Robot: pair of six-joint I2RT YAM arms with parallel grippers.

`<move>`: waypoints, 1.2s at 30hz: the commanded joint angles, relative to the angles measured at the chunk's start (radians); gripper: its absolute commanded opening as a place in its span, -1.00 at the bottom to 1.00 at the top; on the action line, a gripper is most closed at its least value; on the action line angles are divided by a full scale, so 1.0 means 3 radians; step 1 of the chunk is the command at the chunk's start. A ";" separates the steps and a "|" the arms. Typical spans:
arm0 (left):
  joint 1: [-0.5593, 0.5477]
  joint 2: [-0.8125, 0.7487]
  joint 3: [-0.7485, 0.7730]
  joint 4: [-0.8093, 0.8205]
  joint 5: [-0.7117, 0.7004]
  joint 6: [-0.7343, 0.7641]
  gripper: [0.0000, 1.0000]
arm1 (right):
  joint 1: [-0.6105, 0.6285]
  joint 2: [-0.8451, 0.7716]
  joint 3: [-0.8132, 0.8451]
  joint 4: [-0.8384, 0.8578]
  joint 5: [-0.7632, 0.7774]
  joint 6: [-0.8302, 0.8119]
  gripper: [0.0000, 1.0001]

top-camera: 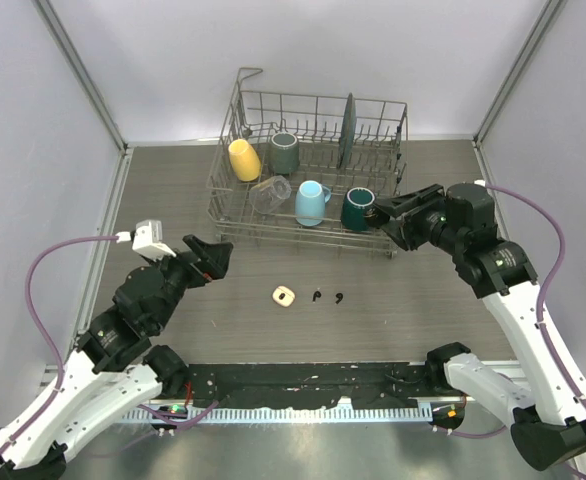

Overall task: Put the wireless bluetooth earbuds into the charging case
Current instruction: Pick up the charging case at the center of the board.

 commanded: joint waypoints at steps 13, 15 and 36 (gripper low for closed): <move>0.0000 0.0059 0.0653 -0.0809 -0.0600 0.0301 1.00 | 0.0083 0.0143 0.0734 -0.0576 0.0456 -0.0068 -0.98; 0.0000 0.0003 0.0617 -0.0794 -0.0585 0.0306 1.00 | 0.0083 0.0163 0.0765 -0.0607 0.0451 -0.0094 -0.98; 0.0005 -0.0019 0.0060 0.0433 0.0626 0.0321 1.00 | 0.0093 0.0230 0.0183 0.0078 0.0032 -0.0166 -0.98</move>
